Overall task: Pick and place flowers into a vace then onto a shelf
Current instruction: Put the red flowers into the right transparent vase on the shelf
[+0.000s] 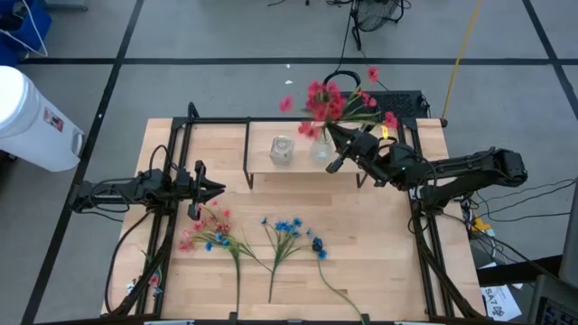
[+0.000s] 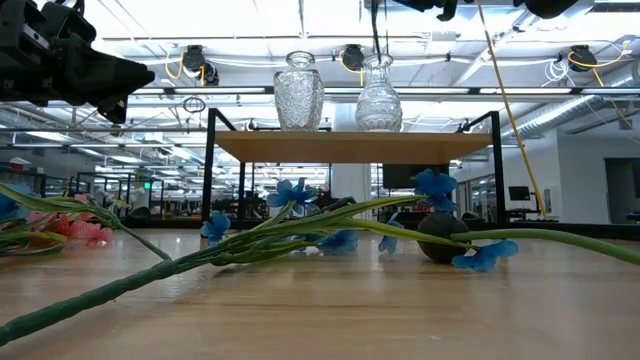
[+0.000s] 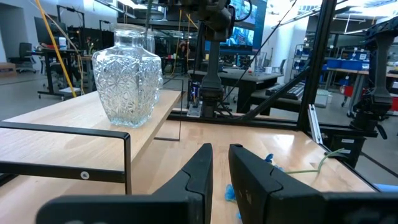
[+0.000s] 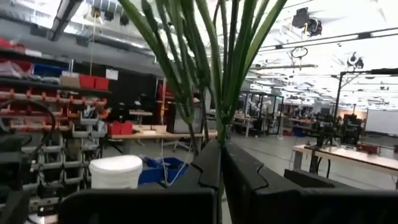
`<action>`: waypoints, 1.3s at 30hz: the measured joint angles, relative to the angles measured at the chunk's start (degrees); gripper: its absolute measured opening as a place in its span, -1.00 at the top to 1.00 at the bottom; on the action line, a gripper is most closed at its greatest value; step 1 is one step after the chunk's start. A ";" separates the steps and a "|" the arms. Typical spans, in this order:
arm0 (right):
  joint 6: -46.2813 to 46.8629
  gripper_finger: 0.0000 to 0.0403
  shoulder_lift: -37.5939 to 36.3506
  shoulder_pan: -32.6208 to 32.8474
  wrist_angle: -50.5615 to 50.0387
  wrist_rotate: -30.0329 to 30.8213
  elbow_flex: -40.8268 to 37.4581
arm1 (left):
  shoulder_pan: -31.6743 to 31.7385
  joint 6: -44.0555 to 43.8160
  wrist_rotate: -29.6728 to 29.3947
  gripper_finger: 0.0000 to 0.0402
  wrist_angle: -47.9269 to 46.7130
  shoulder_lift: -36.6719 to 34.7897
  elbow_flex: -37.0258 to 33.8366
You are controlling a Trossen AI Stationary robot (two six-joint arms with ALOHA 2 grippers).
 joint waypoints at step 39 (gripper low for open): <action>8.13 0.19 -0.02 0.19 -11.76 11.25 0.00 | 0.00 0.00 0.00 0.71 0.00 -0.02 0.00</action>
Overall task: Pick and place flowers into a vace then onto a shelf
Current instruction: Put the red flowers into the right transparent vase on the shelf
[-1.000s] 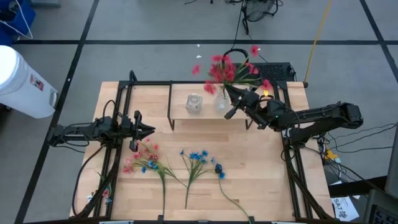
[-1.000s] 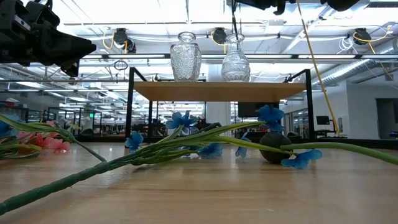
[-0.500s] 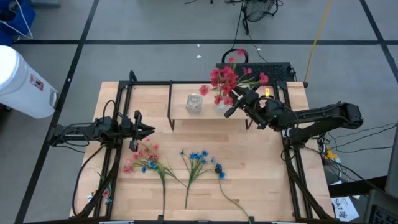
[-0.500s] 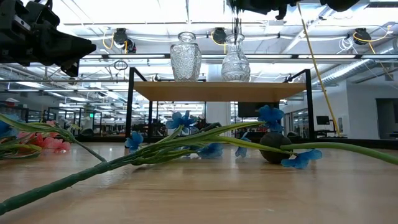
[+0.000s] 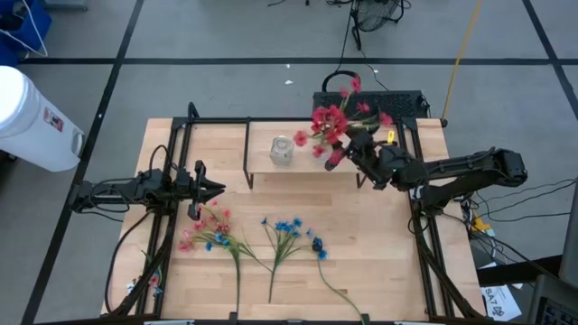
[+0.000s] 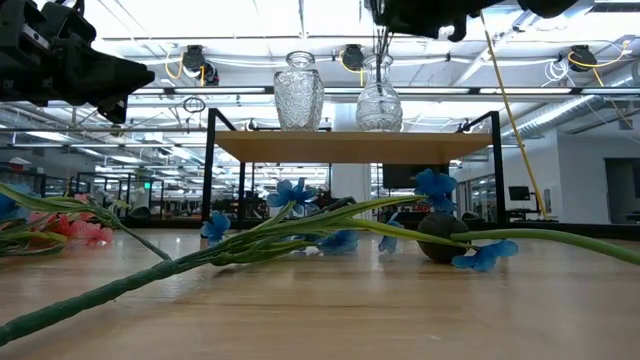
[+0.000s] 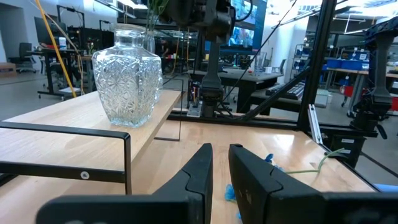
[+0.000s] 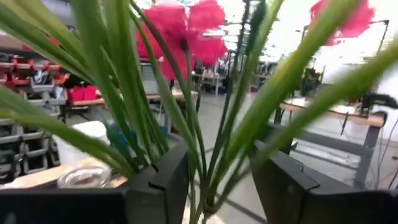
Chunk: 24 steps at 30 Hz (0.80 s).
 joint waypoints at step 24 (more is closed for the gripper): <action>3.65 0.05 0.00 5.73 -11.01 8.88 0.00 | 0.00 -0.01 0.00 0.71 -0.01 0.00 -0.01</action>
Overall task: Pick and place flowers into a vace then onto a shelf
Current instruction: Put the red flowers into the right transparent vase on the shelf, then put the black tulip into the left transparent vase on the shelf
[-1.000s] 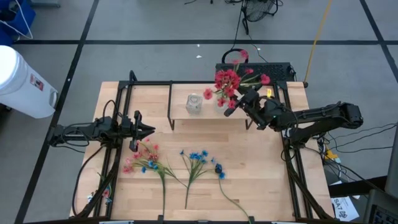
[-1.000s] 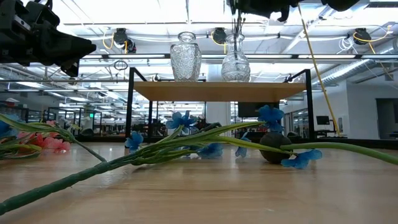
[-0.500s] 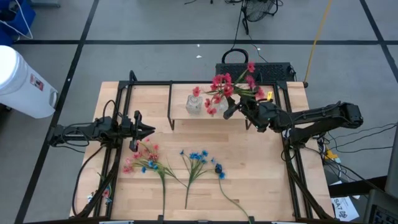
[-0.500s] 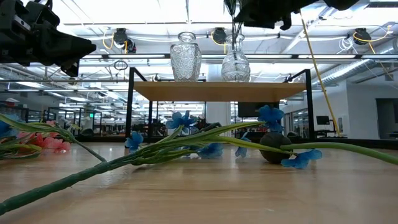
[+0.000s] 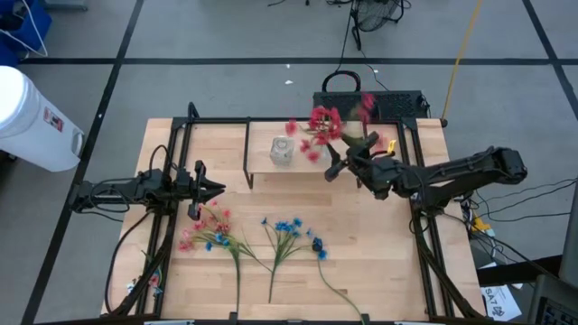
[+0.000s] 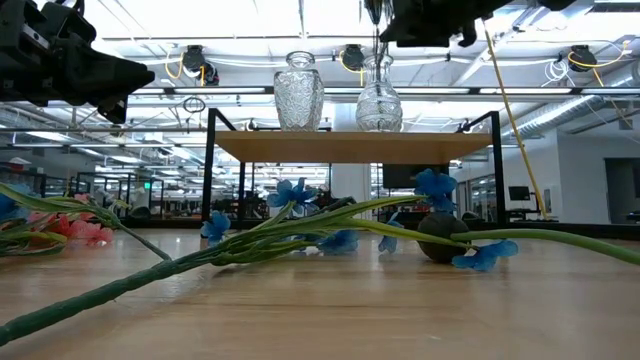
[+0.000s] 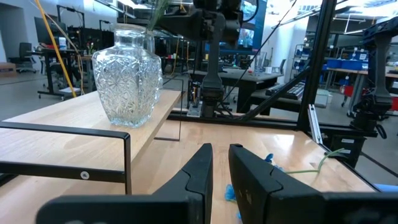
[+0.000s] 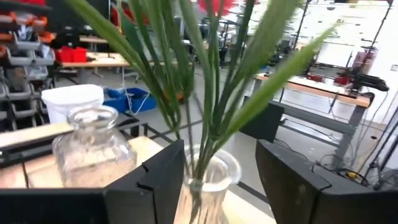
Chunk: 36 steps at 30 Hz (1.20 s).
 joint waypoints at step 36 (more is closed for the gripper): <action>43.65 0.12 5.58 19.29 -22.67 -29.74 -0.02 | 0.02 -0.01 0.00 0.71 -0.01 0.00 -0.01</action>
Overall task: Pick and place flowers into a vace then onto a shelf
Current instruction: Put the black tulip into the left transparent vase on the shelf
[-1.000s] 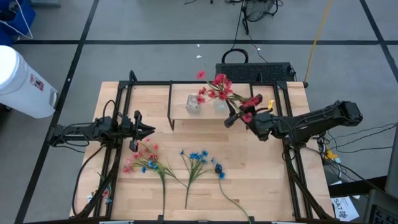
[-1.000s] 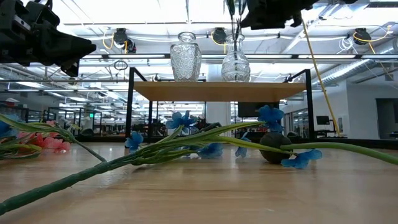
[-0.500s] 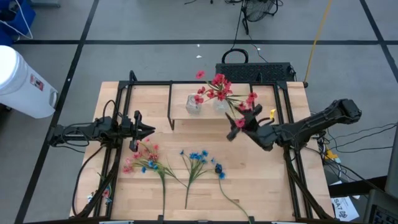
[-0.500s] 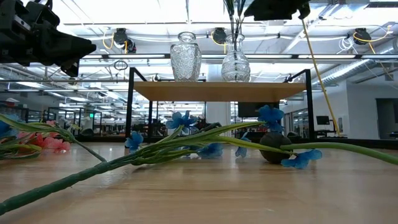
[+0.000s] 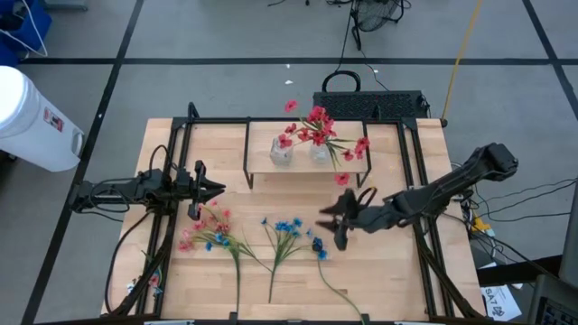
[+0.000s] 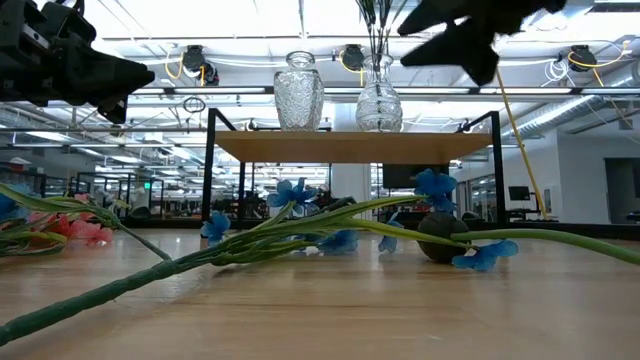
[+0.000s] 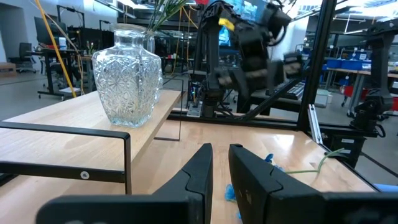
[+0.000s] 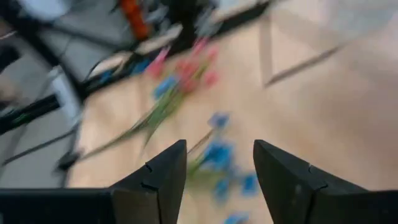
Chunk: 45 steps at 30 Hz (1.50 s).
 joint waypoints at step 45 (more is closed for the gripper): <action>40.34 0.13 26.62 5.35 14.09 -32.11 0.03 | 0.00 0.00 0.00 0.71 0.02 0.02 0.00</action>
